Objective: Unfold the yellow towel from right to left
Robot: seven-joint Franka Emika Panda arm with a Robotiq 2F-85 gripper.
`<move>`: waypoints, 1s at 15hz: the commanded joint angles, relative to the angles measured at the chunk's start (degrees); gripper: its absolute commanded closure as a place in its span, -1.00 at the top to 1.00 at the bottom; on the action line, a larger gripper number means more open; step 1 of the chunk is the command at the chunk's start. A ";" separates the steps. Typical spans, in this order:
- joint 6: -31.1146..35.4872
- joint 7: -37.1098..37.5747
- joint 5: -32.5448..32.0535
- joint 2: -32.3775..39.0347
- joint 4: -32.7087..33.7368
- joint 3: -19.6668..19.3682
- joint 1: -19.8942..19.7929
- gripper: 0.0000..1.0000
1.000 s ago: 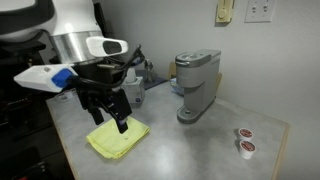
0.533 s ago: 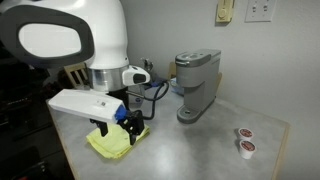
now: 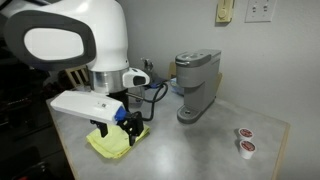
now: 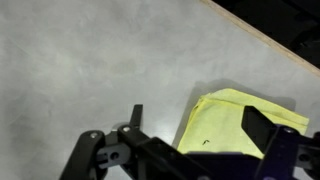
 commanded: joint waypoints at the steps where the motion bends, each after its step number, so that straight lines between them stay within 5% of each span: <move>1: 3.15 1.12 1.73 -0.39 -3.55 1.86 -1.68 1.00; 15: 7.22 1.13 5.15 -0.07 -6.13 4.81 -0.26 1.00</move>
